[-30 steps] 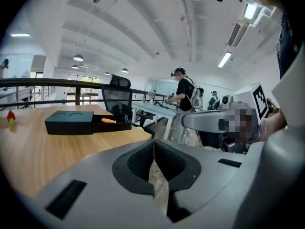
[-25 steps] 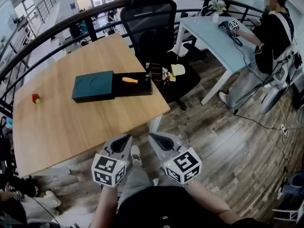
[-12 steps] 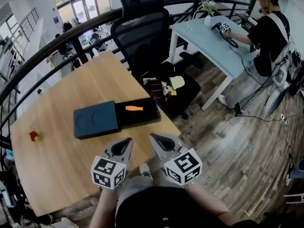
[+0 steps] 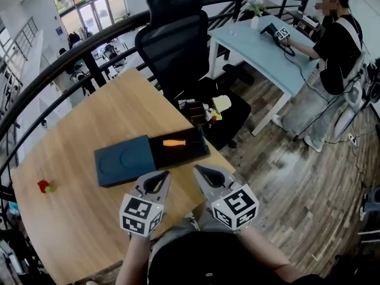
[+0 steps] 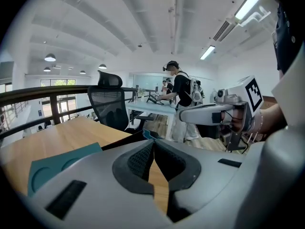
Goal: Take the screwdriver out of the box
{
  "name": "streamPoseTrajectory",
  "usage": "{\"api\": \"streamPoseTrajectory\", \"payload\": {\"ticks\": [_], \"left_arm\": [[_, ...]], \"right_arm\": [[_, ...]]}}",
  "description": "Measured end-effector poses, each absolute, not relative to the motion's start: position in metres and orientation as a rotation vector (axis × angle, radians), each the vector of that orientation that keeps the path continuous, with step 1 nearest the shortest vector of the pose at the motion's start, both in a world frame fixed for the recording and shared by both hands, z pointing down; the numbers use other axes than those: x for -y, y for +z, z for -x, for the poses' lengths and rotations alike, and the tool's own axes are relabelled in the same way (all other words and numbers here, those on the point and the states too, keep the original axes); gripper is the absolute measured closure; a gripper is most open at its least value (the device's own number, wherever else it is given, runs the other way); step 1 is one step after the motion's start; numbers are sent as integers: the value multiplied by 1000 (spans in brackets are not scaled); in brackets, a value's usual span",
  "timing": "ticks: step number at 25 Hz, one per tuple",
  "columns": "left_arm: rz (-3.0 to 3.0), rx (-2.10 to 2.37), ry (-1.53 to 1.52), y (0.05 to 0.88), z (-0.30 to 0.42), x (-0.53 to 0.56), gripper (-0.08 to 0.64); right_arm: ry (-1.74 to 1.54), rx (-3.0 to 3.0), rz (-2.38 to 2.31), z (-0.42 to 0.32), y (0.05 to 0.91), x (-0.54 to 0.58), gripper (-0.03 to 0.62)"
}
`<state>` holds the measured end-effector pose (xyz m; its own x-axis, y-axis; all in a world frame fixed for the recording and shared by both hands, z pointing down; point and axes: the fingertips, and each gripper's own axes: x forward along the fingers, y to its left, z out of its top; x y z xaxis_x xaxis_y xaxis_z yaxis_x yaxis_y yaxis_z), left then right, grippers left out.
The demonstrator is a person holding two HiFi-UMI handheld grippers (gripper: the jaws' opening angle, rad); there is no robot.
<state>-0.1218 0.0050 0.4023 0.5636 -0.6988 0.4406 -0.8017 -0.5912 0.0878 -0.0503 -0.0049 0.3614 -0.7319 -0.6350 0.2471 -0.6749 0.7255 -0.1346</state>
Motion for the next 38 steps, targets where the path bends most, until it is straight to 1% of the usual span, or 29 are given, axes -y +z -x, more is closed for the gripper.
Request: {"api": "streamPoseTrajectory", "payload": {"ticks": [18,28,38], "left_arm": [[-2513,1274,622,416,131,14,538],[-2586,1268,909,420,127,59,538],[-2524,1208,968,441,126,104,537]], "right_arm": [[417,2731,-1000,50,383,12,595],[481,2691,-971,34,396,50,595],[532,2674,-934,27,412,84,595]]}}
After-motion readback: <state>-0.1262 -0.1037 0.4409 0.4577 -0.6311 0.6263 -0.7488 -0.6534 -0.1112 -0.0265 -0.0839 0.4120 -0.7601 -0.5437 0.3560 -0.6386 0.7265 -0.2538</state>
